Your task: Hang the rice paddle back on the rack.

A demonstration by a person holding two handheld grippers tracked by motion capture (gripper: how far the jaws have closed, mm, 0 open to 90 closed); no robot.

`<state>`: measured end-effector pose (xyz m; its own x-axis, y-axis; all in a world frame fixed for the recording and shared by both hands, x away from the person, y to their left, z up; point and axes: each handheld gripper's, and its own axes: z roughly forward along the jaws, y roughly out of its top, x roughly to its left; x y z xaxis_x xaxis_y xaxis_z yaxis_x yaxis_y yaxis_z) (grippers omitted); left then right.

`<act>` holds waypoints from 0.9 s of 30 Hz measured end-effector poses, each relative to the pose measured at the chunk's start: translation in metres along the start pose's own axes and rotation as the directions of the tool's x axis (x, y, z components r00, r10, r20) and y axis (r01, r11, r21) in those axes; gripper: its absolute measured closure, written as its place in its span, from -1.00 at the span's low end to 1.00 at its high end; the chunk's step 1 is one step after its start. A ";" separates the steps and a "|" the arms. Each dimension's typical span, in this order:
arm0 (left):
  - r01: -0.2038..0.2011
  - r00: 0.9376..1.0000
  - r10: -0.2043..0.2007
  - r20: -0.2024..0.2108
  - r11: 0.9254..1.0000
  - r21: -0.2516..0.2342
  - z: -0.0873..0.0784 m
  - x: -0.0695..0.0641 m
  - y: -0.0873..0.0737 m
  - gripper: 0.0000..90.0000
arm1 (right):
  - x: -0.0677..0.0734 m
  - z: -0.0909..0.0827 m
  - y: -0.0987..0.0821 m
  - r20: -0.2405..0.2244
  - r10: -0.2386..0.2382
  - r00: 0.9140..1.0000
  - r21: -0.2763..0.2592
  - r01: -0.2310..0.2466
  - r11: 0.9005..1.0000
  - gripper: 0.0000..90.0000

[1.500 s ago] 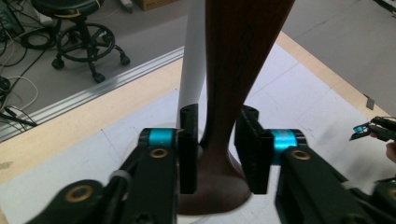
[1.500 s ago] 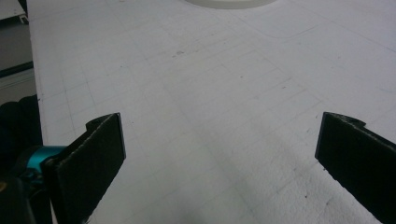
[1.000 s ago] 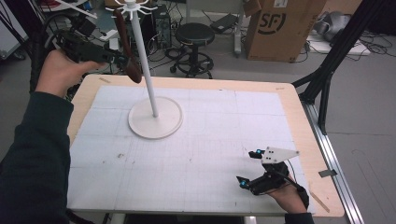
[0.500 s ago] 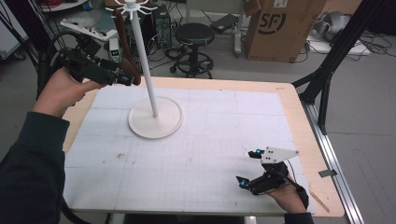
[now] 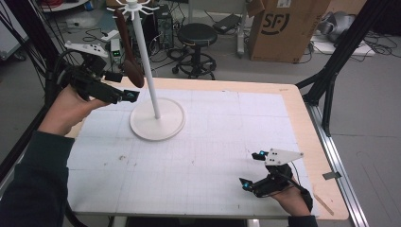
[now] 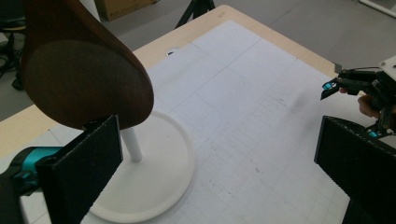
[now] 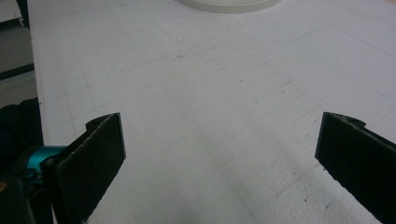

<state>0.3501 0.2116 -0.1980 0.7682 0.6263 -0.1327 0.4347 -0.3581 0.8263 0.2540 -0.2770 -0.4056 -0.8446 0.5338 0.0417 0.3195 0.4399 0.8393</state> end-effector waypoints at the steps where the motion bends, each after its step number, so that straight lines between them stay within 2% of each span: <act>1: -0.002 1.000 0.002 0.001 1.000 -0.004 0.000 -0.001 -0.003 -0.96 | 0.000 0.000 0.000 0.000 0.001 1.000 -0.002 -0.001 1.000 -0.99; 9: -0.024 0.999 0.024 0.026 1.000 -0.011 0.006 -0.010 -0.025 -0.96 | 0.000 -0.002 0.001 0.005 0.008 1.000 -0.011 -0.008 1.000 -0.99; 19: -0.033 0.996 0.033 0.081 0.999 -0.011 0.014 -0.022 -0.051 -0.96 | 0.001 -0.001 0.003 -0.002 0.014 1.000 -0.018 -0.014 1.000 -0.99; 27: -0.029 0.995 0.030 0.097 0.999 -0.019 0.021 -0.023 -0.074 -0.96 | 0.001 -0.001 0.004 -0.007 0.028 1.000 -0.026 -0.028 0.999 -0.99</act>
<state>0.3097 0.2092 -0.2674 0.8228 0.5454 -0.1599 0.4036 -0.3627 0.8400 0.2541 -0.2760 -0.4017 -0.8382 0.5410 0.0690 0.3320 0.4057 0.8516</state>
